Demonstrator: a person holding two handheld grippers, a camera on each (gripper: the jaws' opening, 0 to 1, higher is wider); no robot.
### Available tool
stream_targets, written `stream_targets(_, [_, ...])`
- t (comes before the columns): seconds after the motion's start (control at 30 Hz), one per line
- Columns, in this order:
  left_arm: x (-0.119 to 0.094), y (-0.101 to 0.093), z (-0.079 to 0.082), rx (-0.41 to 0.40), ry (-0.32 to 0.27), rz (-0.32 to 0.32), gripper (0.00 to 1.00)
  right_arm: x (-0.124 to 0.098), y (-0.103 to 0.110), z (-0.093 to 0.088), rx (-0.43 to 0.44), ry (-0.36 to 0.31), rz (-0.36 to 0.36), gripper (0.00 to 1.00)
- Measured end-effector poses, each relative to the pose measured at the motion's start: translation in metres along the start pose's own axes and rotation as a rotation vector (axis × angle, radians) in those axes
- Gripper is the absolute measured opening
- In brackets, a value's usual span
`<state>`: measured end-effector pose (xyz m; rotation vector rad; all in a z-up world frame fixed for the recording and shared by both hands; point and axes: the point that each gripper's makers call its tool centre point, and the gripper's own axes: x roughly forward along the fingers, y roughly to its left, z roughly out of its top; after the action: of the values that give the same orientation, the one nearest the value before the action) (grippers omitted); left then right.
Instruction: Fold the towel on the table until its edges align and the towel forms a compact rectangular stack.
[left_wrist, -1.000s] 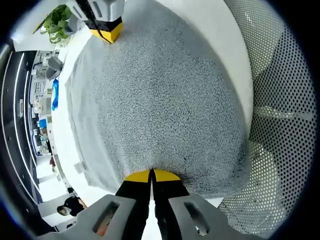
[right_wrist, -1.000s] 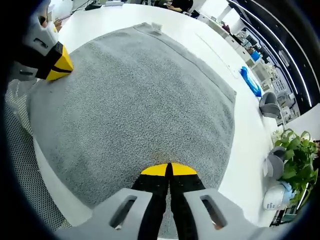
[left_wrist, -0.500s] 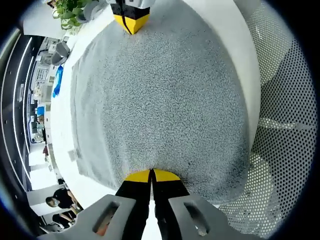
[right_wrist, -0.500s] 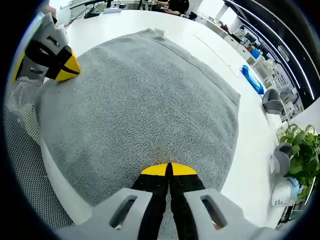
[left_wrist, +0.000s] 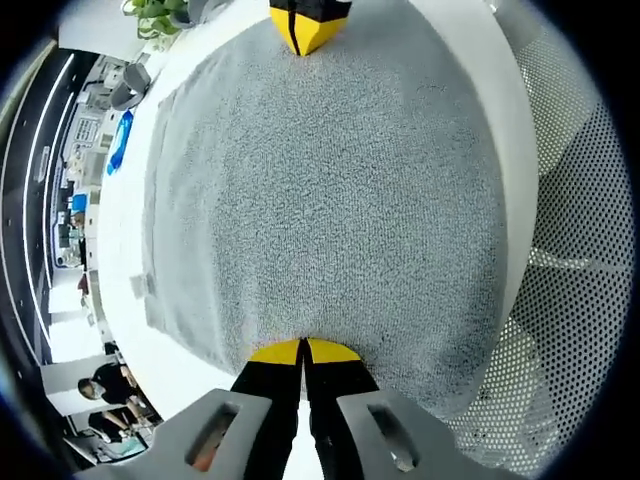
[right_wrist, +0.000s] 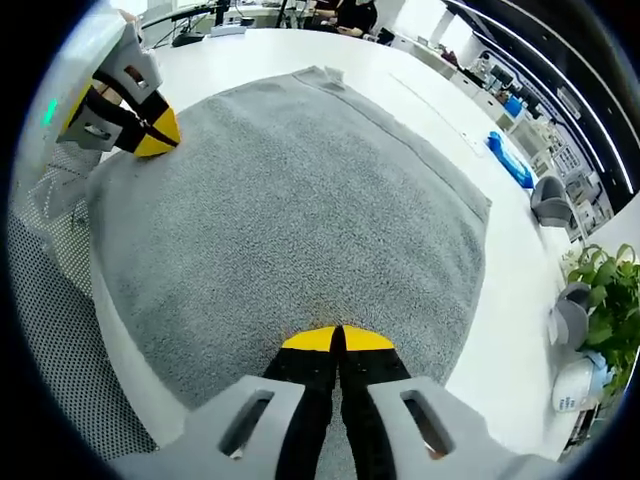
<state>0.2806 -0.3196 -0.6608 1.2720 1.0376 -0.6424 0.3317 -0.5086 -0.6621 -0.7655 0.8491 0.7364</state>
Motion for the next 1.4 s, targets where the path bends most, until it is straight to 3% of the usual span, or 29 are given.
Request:
stream_targets(0.17, [0.002, 0.004, -0.003, -0.075, -0.013, -0.018, 0.01, 0.0, 0.002, 0.001, -0.006, -0.005, -0.002, 0.0])
stream_targets(0.33, [0.004, 0.007, -0.006, -0.075, -0.02, -0.024, 0.01, -0.001, 0.005, 0.002, 0.032, -0.026, 0.011, 0.0])
stream_targets(0.5, [0.006, 0.012, -0.009, -0.184, -0.054, -0.048, 0.01, -0.002, 0.01, 0.003, 0.045, -0.034, 0.033, 0.0])
stream_targets(0.63, [0.008, 0.015, -0.011, -0.157, -0.056, -0.054, 0.01, -0.003, 0.013, 0.003, 0.067, -0.046, 0.037, 0.0])
stream_targets(0.77, [0.008, 0.017, -0.012, -0.2, -0.063, -0.062, 0.01, -0.004, 0.015, 0.004, 0.051, -0.05, 0.031, 0.0])
stream_targets(1.03, [0.011, 0.022, -0.015, -0.207, -0.063, -0.056, 0.01, -0.005, 0.021, 0.006, 0.045, -0.048, 0.049, 0.0])
stream_targets(1.17, [0.013, 0.024, -0.017, -0.127, -0.041, -0.035, 0.01, -0.005, 0.024, 0.007, 0.038, -0.048, 0.052, 0.0])
stream_targets(1.4, [0.015, 0.029, -0.019, -0.148, -0.034, -0.023, 0.01, -0.005, 0.031, 0.01, -0.026, -0.037, 0.046, 0.0])
